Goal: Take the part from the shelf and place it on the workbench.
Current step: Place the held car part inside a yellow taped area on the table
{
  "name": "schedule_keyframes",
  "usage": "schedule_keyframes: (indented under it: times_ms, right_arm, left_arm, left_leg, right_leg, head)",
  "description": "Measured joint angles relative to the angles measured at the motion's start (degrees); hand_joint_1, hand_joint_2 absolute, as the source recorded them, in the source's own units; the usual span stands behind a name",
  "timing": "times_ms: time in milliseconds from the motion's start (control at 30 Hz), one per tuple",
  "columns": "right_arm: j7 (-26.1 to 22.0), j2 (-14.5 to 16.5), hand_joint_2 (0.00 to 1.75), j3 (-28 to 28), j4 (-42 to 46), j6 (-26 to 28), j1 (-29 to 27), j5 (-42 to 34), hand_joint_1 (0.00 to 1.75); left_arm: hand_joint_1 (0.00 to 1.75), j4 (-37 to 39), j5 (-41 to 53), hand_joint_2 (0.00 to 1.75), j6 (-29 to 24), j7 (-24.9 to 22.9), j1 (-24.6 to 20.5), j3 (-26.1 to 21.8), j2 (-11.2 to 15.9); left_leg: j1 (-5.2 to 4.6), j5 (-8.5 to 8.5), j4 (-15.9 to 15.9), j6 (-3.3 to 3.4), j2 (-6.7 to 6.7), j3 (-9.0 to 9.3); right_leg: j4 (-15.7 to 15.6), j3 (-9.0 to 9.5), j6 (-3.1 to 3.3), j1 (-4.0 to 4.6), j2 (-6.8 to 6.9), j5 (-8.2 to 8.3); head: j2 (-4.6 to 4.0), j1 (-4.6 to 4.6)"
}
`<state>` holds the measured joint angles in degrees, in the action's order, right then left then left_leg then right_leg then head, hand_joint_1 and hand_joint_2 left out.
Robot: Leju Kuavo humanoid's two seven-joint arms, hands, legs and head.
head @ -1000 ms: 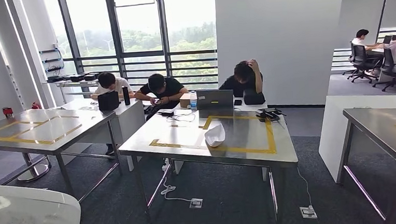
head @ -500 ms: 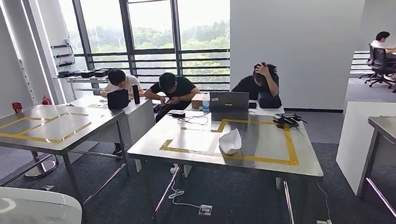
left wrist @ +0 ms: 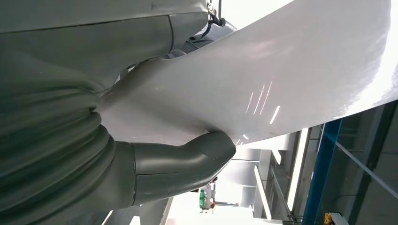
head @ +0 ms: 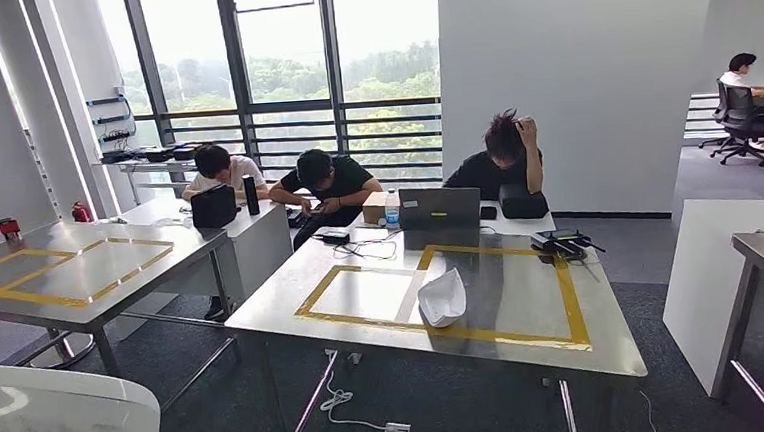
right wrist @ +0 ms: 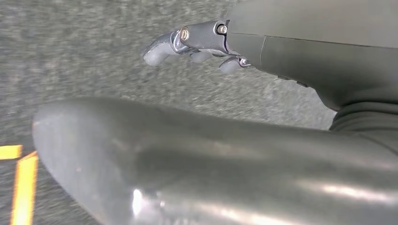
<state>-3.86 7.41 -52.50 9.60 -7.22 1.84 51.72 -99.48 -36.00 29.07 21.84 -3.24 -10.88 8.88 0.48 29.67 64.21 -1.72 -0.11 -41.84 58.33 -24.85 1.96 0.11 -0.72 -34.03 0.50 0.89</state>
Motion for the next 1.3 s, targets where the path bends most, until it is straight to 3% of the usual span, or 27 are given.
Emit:
schedule_keyframes:
  times_ms: [33, 67, 100, 167, 233, 267, 300, 367, 400, 433, 467, 533, 567, 633, 700, 767, 833, 900, 933, 967, 1033, 1067, 1100, 1167, 1200, 1267, 1300]
  right_arm:
    - [0.06, 0.02, 0.0, -0.01, -0.01, -0.01, 0.08, -0.03, 0.0]
    - [0.1, 0.01, 0.0, -0.01, -0.02, -0.02, 0.13, -0.07, 0.0]
    - [0.13, 0.01, 0.0, -0.02, -0.02, -0.02, 0.19, -0.08, 0.0]
    - [0.12, -0.01, 0.0, -0.02, -0.01, -0.02, 0.31, -0.1, 0.0]
    - [0.1, 0.02, 0.0, -0.03, 0.0, -0.04, 0.48, -0.1, 0.0]
    - [0.1, 0.07, 0.0, -0.03, 0.0, -0.06, 0.48, -0.11, 0.0]
    - [0.11, 0.1, 0.0, -0.04, 0.0, -0.07, 0.42, -0.11, 0.0]
    - [0.13, 0.15, 0.0, -0.04, 0.0, -0.05, 0.2, -0.13, 0.0]
    - [0.13, 0.15, 0.0, -0.07, 0.0, -0.04, 0.1, -0.14, 0.0]
    - [0.14, 0.16, 0.0, -0.1, -0.01, -0.04, 0.03, -0.14, 0.0]
    - [0.15, 0.16, 0.0, -0.17, -0.01, -0.04, -0.09, -0.14, 0.0]
    - [0.2, 0.18, 0.0, -0.34, -0.02, -0.04, -0.34, -0.14, 0.0]
    - [0.22, 0.18, 0.0, -0.41, -0.02, -0.03, -0.45, -0.16, 0.0]
    - [0.2, 0.18, 0.0, -0.47, -0.01, 0.01, -0.33, -0.19, 0.0]
    - [0.12, 0.14, 0.0, -0.6, 0.02, 0.04, -0.02, -0.2, 0.0]
    - [0.1, 0.1, 0.0, -0.85, 0.02, 0.03, 0.25, -0.19, 0.0]
    - [0.12, 0.09, 0.0, -1.02, 0.02, 0.0, 0.34, -0.19, 0.0]
    - [0.14, 0.13, 0.0, -1.11, 0.01, -0.05, 0.23, -0.19, 0.0]
    - [0.15, 0.16, 0.0, -1.14, 0.01, -0.08, 0.16, -0.2, 0.0]
    - [0.16, 0.21, 0.0, -1.16, 0.01, -0.08, 0.09, -0.2, 0.0]
    - [0.18, 0.13, 0.0, -1.22, 0.02, -0.06, 0.13, -0.24, 0.0]
    - [0.16, 0.07, 0.0, -1.26, 0.02, -0.05, 0.17, -0.26, 0.0]
    - [0.16, 0.01, 0.0, -1.28, 0.02, -0.03, 0.21, -0.28, 0.0]
    - [0.18, -0.03, 0.0, -1.31, 0.02, -0.01, 0.26, -0.31, 0.0]
    - [0.19, -0.05, 0.0, -1.32, 0.02, 0.01, 0.33, -0.33, 0.0]
    - [0.2, -0.04, 0.0, -1.33, 0.02, -0.05, 0.48, -0.37, 0.0]
    - [0.2, -0.01, 0.0, -1.33, 0.02, -0.09, 0.48, -0.4, 0.0]
  left_arm:
    - [1.75, 0.03, 0.03, 1.75, 0.01, -0.05, 0.07, 0.0, -0.01]
    - [1.75, 0.02, 0.06, 1.75, 0.02, -0.07, 0.1, 0.0, -0.02]
    - [1.75, -0.07, 0.13, 1.75, 0.02, -0.08, -0.01, 0.0, -0.03]
    - [1.75, -0.29, 0.32, 1.75, 0.01, -0.06, -0.32, 0.0, -0.04]
    - [1.75, -0.38, 0.55, 1.75, -0.02, -0.11, -0.53, 0.01, -0.08]
    - [1.75, -0.38, 0.63, 1.75, -0.03, -0.15, -0.54, 0.02, -0.1]
    - [1.75, -0.39, 0.68, 1.75, -0.02, -0.16, -0.55, 0.02, -0.14]
    - [1.75, -0.38, 0.7, 1.75, -0.02, -0.16, -0.53, 0.02, -0.2]
    - [1.75, -0.37, 0.7, 1.75, -0.02, -0.15, -0.53, 0.02, -0.23]
    - [1.75, -0.37, 0.7, 1.75, -0.02, -0.15, -0.54, 0.02, -0.27]
    - [1.75, -0.35, 0.7, 1.75, -0.02, -0.12, -0.53, 0.02, -0.31]
    - [1.75, -0.16, 0.76, 1.75, -0.02, -0.07, -0.58, 0.04, -0.42]
    - [1.75, -0.07, 0.82, 1.75, -0.02, -0.05, -0.58, 0.06, -0.47]
    - [1.75, -0.01, 0.93, 1.75, -0.02, 0.0, -0.62, 0.1, -0.49]
    - [1.75, 0.02, 0.95, 1.75, -0.02, 0.09, -0.61, 0.13, -0.5]
    - [1.75, 0.08, 0.98, 1.75, -0.03, 0.18, -0.57, 0.15, -0.51]
    - [1.75, 0.13, 1.0, 1.75, -0.04, 0.26, -0.5, 0.15, -0.49]
    - [1.75, 0.17, 1.01, 1.75, -0.04, 0.29, -0.39, 0.15, -0.49]
    - [1.75, 0.18, 1.01, 1.75, -0.04, 0.31, -0.32, 0.15, -0.48]
    - [1.75, 0.2, 1.01, 1.75, -0.04, 0.33, -0.21, 0.15, -0.46]
    - [1.75, 0.43, 1.02, 1.75, -0.05, 0.36, 0.0, 0.17, -0.47]
    - [1.75, 0.49, 1.03, 1.75, -0.08, 0.36, 0.1, 0.2, -0.48]
    - [1.75, 0.52, 1.04, 1.75, -0.11, 0.41, 0.12, 0.21, -0.49]
    - [1.75, 0.38, 1.07, 1.75, -0.15, 0.48, 0.06, 0.22, -0.5]
    - [1.75, 0.33, 1.08, 1.75, -0.15, 0.52, -0.01, 0.21, -0.51]
    - [1.75, 0.27, 1.1, 1.75, -0.14, 0.52, -0.01, 0.21, -0.53]
    - [1.75, 0.27, 1.11, 1.75, -0.14, 0.52, -0.02, 0.21, -0.54]
  left_leg:
    - [-0.08, -4.85, -2.28, 0.21, 0.21, -0.13]
    - [-0.1, -7.85, -3.75, 0.52, 0.32, -0.08]
    - [-0.09, -8.2, -3.97, 0.89, 0.33, 0.43]
    - [0.07, -7.3, -4.21, 1.75, 0.07, 1.91]
    - [0.11, -5.85, -4.44, 2.37, -0.03, 3.81]
    - [0.08, -4.9, -4.53, 2.55, -0.03, 4.87]
    - [0.05, -3.88, -4.59, 2.67, -0.06, 6.05]
    - [0.01, -1.72, -4.65, 2.71, -0.23, 8.71]
    - [-0.02, -0.57, -4.66, 2.67, -0.32, 10.21]
    - [-0.06, 0.58, -4.68, 2.6, -0.37, 11.75]
    - [-0.07, 1.76, -4.75, 2.54, -0.38, 13.04]
    - [-0.18, 4.13, -4.66, 2.13, -0.57, 15.28]
    - [-0.12, 5.05, -4.57, 1.82, -0.74, 16.37]
    - [0.07, 5.49, -3.82, 0.99, -1.01, 17.87]
    - [0.26, 3.9, 0.28, 0.46, -0.82, 16.43]
    - [0.32, 3.73, 6.99, 0.3, -0.56, 11.82]
    - [0.34, 7.93, 10.96, 0.09, -0.47, 7.17]
    - [0.39, 12.12, 10.17, -0.37, -0.41, 4.48]
    - [0.45, 11.82, 8.17, -0.61, -0.35, 3.89]
    - [0.59, 8.97, 5.24, -0.92, -0.24, 3.63]
    - [0.87, 0.39, -0.26, -0.99, 0.48, 3.46]
    - [0.92, -2.68, -1.75, -0.69, 0.76, 3.6]
    - [0.95, -3.92, -2.29, -0.19, 0.94, 3.78]
    - [0.99, -3.73, -2.55, 0.9, 0.6, 4.73]
    - [1.03, -3.55, -2.81, 1.32, 0.48, 5.21]
    - [0.89, -2.76, -3.14, 1.93, 0.37, 6.33]
    - [0.78, -2.19, -3.22, 2.12, 0.36, 6.9]
  right_leg:
    - [-0.16, 0.66, -0.34, 0.06, -0.07, -1.07]
    - [-0.18, 1.4, -0.74, 0.18, -0.12, -1.66]
    - [0.05, 1.86, -1.09, 0.29, -0.16, -1.64]
    - [3.43, 0.88, -1.68, 0.33, -0.04, 0.29]
    - [10.6, -3.66, -2.15, 0.2, 0.11, 1.81]
    - [13.97, -6.39, -2.36, 0.15, 0.17, 0.88]
    - [16.26, -8.95, -2.53, 0.14, 0.21, -1.45]
    - [16.98, -12.68, -2.61, 0.1, 0.22, -7.26]
    - [15.63, -13.89, -2.53, 0.09, 0.23, -8.68]
    - [13.4, -14.72, -2.34, 0.08, 0.23, -7.97]
    - [10.37, -15.27, -2.04, 0.09, 0.24, -4.31]
    - [4.96, -15.88, -1.48, 0.48, 0.26, 5.34]
    - [3.37, -15.72, -1.23, 0.7, 0.25, 8.78]
    - [2.53, -14.3, -0.63, 1.06, 0.22, 9.73]
    - [2.0, -12.29, 0.29, 1.05, 0.24, 9.18]
    - [1.6, -10.35, 0.92, 0.92, 0.24, 8.07]
    - [1.4, -8.44, 1.07, 0.82, 0.17, 6.41]
    - [1.36, -6.16, 0.94, 0.59, 0.01, 4.57]
    - [1.36, -4.97, 0.75, 0.38, -0.09, 3.62]
    - [1.36, -3.96, 0.44, 0.17, -0.19, 2.67]
    - [1.46, -2.26, -0.35, 0.02, -0.43, 0.73]
    - [1.22, -1.73, -0.78, 0.08, -0.48, -0.08]
    - [1.16, -1.14, -1.18, 0.2, -0.5, -0.44]
    - [1.57, -0.87, -1.84, 0.22, -0.32, -0.01]
    - [3.37, -1.63, -2.16, 0.18, -0.19, 0.71]
    - [9.56, -5.76, -2.66, 0.02, 0.11, 0.67]
    - [13.07, -8.52, -2.82, 0.02, 0.23, -0.57]
  head:
    - [-0.02, 0.0]
    - [-0.04, -0.02]
    - [-0.03, -0.01]
    - [0.01, 0.08]
    - [0.04, 0.17]
    - [0.04, 0.21]
    - [0.04, 0.23]
    - [0.04, 0.26]
    - [0.04, 0.28]
    - [0.04, 0.31]
    - [0.04, 0.32]
    - [0.04, 0.29]
    - [0.04, 0.27]
    - [0.04, 0.26]
    - [0.04, 0.25]
    - [0.04, 0.15]
    - [0.05, 0.08]
    - [0.04, 0.05]
    - [0.04, 0.05]
    - [0.04, 0.03]
    - [0.03, -0.07]
    - [0.03, -0.11]
    - [0.02, -0.12]
    - [0.03, 0.02]
    - [0.03, 0.1]
    - [0.03, 0.22]
    - [0.03, 0.25]
